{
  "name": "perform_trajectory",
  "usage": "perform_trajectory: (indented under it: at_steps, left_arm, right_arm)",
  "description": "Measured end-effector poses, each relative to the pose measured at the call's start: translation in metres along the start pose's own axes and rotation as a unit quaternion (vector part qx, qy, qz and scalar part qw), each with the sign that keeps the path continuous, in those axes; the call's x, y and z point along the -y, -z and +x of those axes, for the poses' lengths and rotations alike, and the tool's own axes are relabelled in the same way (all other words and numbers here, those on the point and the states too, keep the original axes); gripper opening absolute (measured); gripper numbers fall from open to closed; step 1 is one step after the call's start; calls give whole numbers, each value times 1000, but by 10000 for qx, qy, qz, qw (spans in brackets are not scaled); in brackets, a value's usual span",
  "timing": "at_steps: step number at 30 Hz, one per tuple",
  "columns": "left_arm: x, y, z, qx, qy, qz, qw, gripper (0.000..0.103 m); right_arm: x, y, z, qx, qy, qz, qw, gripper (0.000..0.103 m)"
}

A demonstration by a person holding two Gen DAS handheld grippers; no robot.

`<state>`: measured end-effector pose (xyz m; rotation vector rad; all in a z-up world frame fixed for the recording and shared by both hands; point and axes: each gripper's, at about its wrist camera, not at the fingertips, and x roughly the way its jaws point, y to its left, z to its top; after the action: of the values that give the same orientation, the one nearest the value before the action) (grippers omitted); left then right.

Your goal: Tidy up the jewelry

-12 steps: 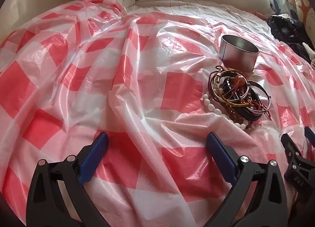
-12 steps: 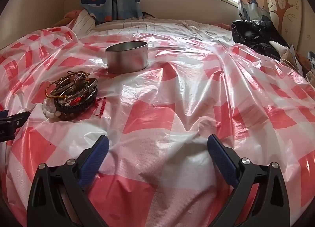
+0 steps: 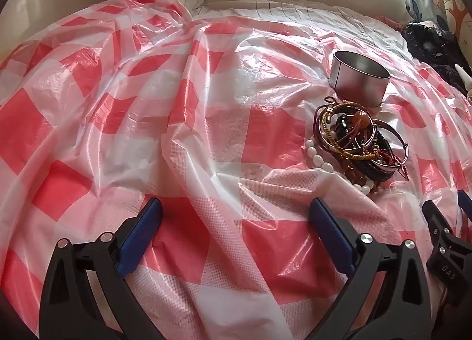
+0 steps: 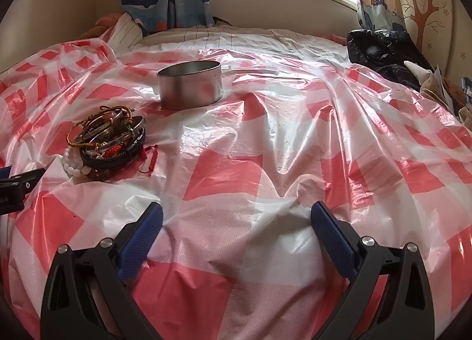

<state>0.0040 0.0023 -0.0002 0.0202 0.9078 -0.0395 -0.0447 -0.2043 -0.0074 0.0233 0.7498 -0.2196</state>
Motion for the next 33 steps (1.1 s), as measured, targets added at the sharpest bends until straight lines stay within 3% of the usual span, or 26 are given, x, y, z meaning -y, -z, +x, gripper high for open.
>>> perform_trajectory:
  at_steps: [33]
  left_arm:
    - [0,-1,0,54,-81,52,9999,96]
  right_arm:
    - [2,1,-1,-9,8,-8,10000,96]
